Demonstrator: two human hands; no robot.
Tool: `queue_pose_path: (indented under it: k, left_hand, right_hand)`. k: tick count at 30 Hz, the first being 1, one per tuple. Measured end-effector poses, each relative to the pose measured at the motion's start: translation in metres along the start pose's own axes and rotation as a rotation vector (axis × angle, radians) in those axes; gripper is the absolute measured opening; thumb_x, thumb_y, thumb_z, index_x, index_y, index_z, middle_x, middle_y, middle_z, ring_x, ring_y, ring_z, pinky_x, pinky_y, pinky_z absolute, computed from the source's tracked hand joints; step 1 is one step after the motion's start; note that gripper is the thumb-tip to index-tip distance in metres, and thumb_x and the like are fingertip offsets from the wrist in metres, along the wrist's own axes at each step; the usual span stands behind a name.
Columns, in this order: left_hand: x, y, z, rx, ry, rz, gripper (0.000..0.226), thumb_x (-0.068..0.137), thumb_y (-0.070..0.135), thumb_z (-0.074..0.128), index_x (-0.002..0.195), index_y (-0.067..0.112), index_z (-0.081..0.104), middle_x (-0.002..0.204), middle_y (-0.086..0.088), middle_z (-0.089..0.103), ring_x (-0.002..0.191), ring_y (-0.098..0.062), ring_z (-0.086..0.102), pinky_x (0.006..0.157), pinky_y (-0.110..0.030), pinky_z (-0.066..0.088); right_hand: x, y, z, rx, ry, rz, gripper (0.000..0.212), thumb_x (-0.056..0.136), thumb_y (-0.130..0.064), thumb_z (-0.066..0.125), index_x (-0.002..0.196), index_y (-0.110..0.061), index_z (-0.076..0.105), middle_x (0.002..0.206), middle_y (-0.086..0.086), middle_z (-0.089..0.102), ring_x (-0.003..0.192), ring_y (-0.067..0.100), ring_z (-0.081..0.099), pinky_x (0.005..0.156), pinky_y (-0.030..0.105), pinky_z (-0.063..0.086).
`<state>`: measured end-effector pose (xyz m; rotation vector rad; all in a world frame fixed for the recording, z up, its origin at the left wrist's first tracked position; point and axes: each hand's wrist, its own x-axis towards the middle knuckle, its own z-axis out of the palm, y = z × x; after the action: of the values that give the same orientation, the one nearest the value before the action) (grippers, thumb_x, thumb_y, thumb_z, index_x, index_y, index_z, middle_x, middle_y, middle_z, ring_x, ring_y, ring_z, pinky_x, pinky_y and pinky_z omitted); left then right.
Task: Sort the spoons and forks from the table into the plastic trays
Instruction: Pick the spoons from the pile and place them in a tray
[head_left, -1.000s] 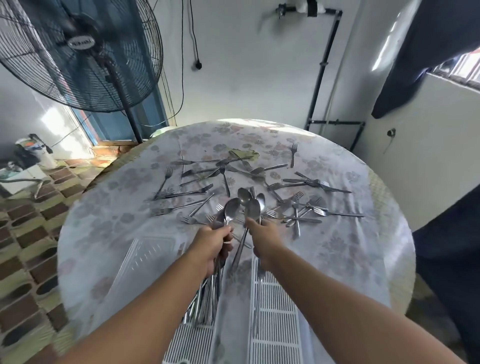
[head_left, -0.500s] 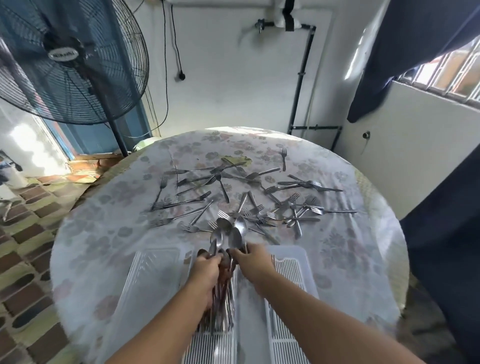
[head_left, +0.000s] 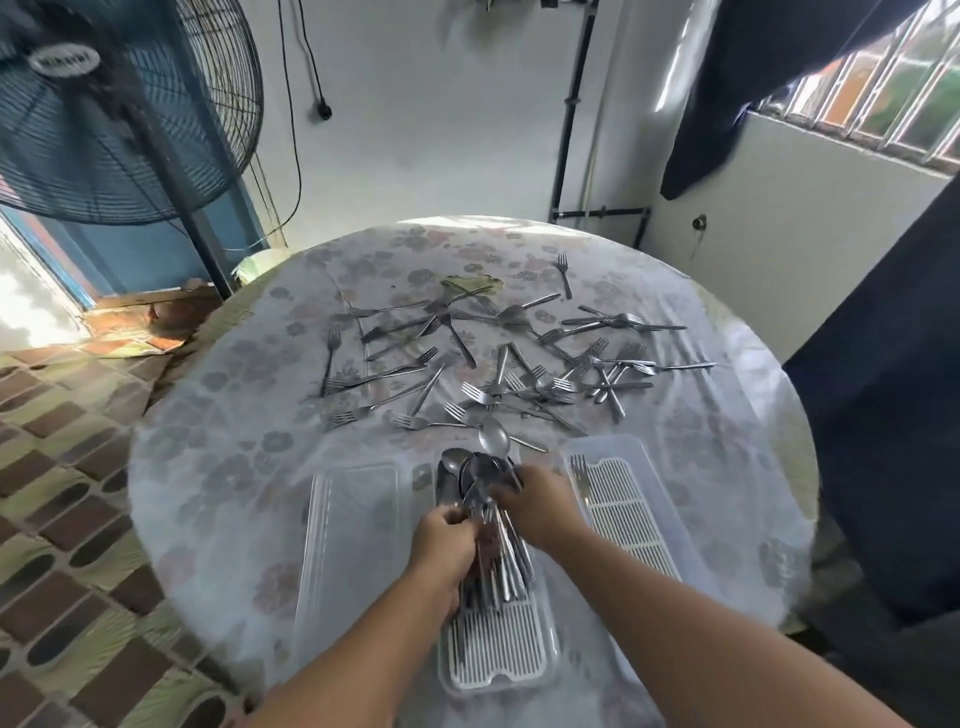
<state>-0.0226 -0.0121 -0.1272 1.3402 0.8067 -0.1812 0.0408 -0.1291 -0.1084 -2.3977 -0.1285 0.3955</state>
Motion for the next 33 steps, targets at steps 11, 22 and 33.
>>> queue_pose_path:
  k: [11,22,33]
  left_hand:
    - [0.008,-0.005,0.004,0.235,0.25,0.043,0.011,0.092,0.013,0.064,0.097,0.006,0.071,0.082,-0.012,0.076,0.074,-0.028,0.074,0.075,-0.048,0.064]
    - [-0.009,0.026,0.005,0.954,0.341,0.37,0.034,0.107,0.031,0.047,0.103,0.004,0.068,0.11,-0.015,0.068,0.096,-0.031,0.061,0.076,-0.037,0.045]
    - [0.018,0.012,-0.03,1.313,0.388,0.638,0.047,0.09,0.056,0.065,0.131,0.035,0.054,0.131,-0.003,0.038,0.122,-0.028,0.033,0.108,-0.042,0.029]
  right_hand:
    - [-0.029,0.001,0.018,-0.09,0.124,0.013,0.015,0.103,-0.034,0.044,0.091,-0.029,0.051,0.084,-0.008,0.065,0.073,0.016,0.064,0.071,0.042,0.058]
    - [-0.038,-0.012,0.02,-0.404,-0.037,-0.077,0.037,0.097,-0.01,0.049,0.133,-0.007,0.052,0.129,0.014,0.057,0.109,0.034,0.063,0.082,0.042,0.052]
    - [-0.041,0.0,0.031,-0.662,0.01,-0.219,0.044,0.1,-0.022,0.049,0.143,-0.019,0.052,0.141,0.008,0.05,0.132,0.032,0.044,0.109,0.051,0.037]
